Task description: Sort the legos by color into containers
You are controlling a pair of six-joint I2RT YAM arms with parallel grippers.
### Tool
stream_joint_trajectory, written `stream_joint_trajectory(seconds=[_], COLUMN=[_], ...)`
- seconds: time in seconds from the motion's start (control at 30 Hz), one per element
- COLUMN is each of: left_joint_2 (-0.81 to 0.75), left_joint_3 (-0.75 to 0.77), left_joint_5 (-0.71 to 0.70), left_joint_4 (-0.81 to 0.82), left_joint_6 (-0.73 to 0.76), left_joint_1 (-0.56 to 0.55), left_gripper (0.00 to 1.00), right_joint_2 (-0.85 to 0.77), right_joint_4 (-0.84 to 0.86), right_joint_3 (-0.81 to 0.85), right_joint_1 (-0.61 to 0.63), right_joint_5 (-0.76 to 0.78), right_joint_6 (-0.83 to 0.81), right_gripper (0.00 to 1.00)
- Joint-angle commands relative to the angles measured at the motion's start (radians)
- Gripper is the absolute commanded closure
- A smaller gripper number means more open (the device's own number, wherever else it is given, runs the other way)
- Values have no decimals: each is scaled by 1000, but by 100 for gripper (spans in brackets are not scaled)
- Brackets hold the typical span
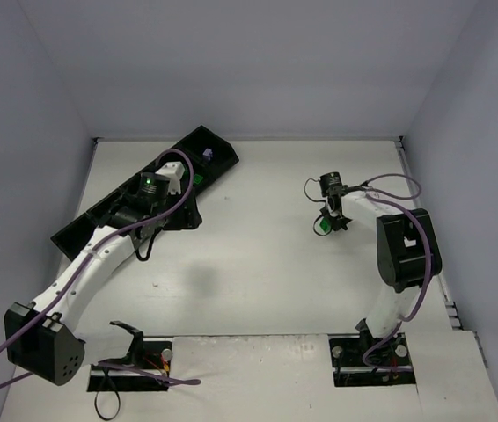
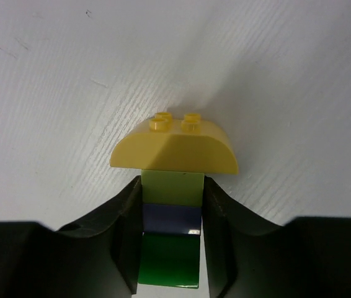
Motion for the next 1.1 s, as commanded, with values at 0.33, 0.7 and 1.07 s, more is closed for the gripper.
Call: stream_joint_trajectory(seconds=[0.33, 0.7, 1.07], left_joint_2=[-34, -16, 82], left_joint_3=[107, 172, 207], left_joint_5=[65, 385, 496], left_joint_4=[12, 187, 310], left_joint_6=[20, -123, -276], left_joint_1=[-6, -6, -100], left_gripper=[41, 29, 27], right_joint_2=[-271, -671, -756], right_joint_4=[417, 672, 617], right_joint_3=[-159, -360, -321], right_joint_1=[227, 253, 272], right_joint_5=[-62, -809, -1065], right_joint_6=[-839, -1278, -1379], right_gripper=[100, 100, 100])
